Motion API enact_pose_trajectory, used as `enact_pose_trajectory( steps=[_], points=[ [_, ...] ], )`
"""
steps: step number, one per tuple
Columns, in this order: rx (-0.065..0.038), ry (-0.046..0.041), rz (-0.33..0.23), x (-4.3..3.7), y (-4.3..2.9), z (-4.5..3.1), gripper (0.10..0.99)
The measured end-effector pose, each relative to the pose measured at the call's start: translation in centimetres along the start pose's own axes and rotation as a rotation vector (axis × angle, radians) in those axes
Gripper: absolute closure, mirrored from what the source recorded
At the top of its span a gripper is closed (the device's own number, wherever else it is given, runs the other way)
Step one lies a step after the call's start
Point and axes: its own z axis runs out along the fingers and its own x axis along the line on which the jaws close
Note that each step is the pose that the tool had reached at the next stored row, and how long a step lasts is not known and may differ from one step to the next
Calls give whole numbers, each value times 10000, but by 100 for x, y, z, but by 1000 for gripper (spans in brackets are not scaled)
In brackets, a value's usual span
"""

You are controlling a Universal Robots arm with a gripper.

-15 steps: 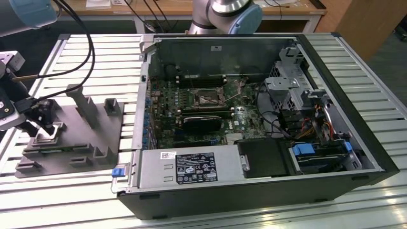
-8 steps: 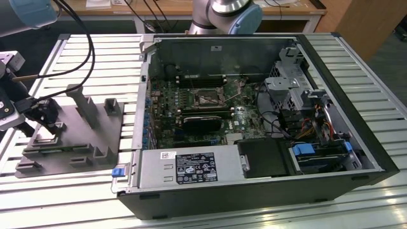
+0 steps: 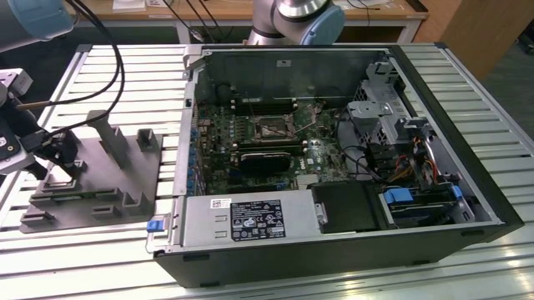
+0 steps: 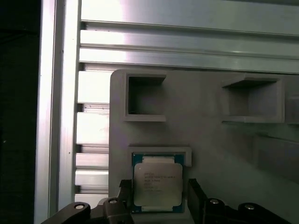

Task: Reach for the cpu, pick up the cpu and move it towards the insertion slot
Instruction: 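Pick up the cpu and move it towards the insertion slot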

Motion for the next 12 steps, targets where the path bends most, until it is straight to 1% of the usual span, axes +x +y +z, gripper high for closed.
enact_pose_trajectory(
  steps=[2,3,6,7,12],
  points=[
    [-35,-1,2,1,-12,15,498],
    [-77,-2,4,2,-15,22,498],
    [-309,-6,19,3,-17,35,498],
    [-351,-7,22,3,-17,38,498],
    [-354,-7,21,10,-18,49,498]
  ],
)
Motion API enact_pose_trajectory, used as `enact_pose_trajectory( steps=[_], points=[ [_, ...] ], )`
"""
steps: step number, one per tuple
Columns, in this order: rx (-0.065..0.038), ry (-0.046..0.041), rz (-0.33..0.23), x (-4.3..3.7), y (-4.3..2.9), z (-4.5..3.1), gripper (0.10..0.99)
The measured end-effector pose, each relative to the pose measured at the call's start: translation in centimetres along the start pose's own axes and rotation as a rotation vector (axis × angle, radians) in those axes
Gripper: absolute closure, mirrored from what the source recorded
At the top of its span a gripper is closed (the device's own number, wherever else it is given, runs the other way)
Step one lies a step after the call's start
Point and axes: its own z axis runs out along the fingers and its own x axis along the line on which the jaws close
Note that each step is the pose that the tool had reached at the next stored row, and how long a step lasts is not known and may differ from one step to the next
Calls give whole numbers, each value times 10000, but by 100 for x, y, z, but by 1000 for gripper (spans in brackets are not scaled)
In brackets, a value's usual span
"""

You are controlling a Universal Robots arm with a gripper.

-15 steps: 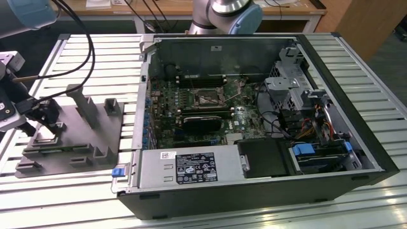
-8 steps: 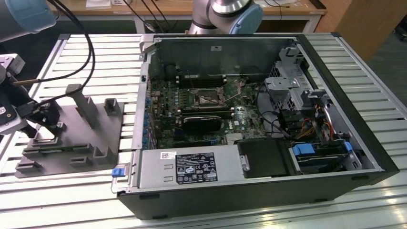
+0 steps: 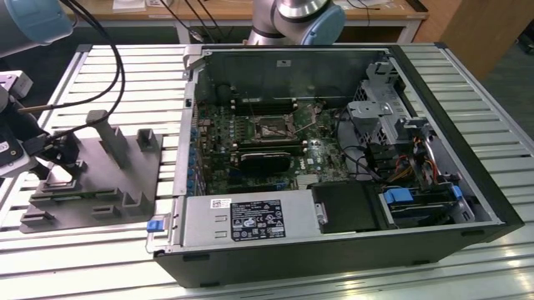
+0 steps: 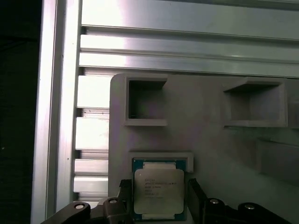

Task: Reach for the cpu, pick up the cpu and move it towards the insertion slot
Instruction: 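Pick up the cpu and move it towards the insertion slot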

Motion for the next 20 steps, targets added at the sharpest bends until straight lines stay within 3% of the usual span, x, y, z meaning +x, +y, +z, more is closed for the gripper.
enact_pose_trajectory(
  steps=[10,12,13,20],
  points=[
    [1,1,1,9,0,8,498],
    [1,1,0,9,0,8,486],
    [1,1,0,9,0,8,424],
    [1,0,1,10,0,21,424]
  ],
)
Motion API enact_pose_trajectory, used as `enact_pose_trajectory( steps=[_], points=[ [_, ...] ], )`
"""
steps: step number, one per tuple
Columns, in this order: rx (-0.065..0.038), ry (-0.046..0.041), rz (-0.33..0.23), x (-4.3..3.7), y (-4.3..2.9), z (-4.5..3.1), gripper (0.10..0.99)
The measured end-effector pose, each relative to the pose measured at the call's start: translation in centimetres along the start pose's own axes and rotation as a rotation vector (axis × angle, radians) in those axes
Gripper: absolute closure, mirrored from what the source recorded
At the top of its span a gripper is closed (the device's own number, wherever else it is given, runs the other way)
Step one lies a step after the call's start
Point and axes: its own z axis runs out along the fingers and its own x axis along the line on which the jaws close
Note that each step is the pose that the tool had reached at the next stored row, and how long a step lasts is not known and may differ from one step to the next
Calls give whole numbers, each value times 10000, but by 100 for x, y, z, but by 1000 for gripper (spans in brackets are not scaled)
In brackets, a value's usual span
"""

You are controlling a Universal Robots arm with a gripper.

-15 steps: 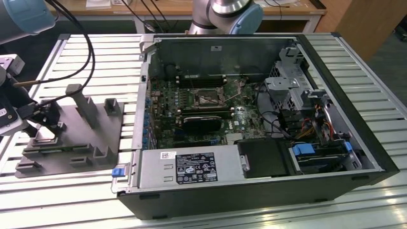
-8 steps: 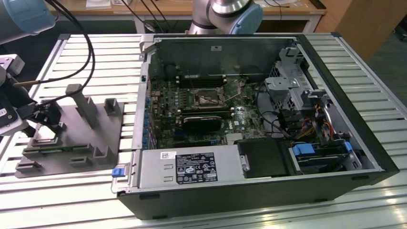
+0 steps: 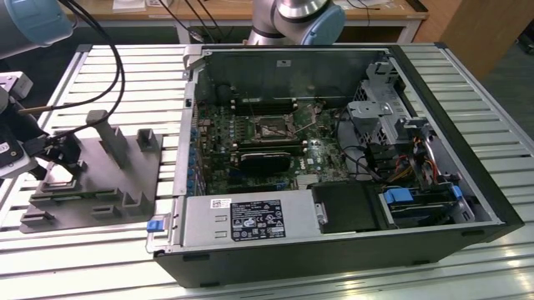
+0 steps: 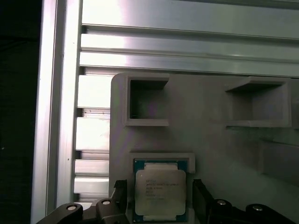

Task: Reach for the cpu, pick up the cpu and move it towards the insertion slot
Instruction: 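Pick up the cpu and move it towards the insertion slot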

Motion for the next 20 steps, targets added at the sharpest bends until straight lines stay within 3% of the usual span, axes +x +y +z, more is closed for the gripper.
enact_pose_trajectory(
  steps=[20],
  points=[
    [-1,18,1,-9,-2,39,424]
  ],
)
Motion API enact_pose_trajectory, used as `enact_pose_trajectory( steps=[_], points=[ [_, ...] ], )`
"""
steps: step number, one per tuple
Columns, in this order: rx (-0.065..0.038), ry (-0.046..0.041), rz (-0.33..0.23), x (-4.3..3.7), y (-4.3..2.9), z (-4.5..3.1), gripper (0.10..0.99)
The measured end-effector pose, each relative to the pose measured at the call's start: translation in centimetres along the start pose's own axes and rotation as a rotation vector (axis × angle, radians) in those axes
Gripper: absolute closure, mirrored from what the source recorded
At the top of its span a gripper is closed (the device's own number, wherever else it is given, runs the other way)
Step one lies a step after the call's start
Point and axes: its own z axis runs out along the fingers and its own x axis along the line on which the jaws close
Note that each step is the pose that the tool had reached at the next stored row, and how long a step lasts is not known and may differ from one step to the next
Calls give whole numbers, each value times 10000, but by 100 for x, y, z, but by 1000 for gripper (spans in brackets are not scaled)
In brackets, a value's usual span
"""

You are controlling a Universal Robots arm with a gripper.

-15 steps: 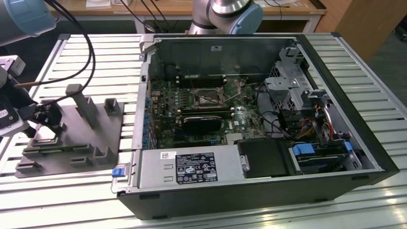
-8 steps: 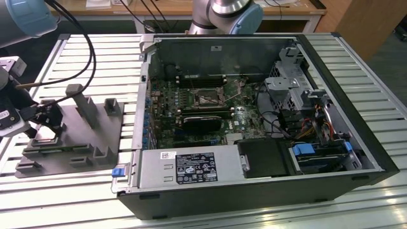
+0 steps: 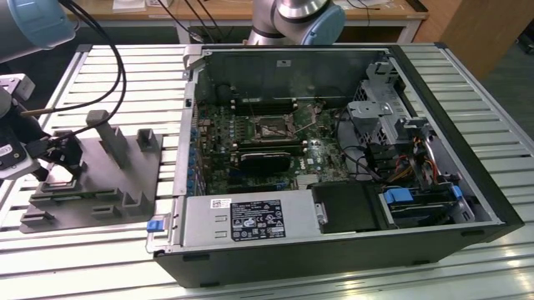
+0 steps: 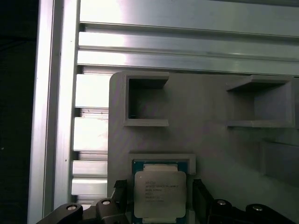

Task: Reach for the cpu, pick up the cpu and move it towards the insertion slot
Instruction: 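Pick up the cpu and move it towards the insertion slot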

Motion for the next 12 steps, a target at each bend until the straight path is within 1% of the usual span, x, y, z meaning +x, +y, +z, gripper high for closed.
enact_pose_trajectory(
  steps=[7,8,9,12],
  points=[
    [-3,24,12,-8,0,3,424],
    [-16,71,13,-10,-1,5,424],
    [-20,91,15,-9,-1,4,424],
    [-24,113,18,-9,0,3,424]
  ],
)
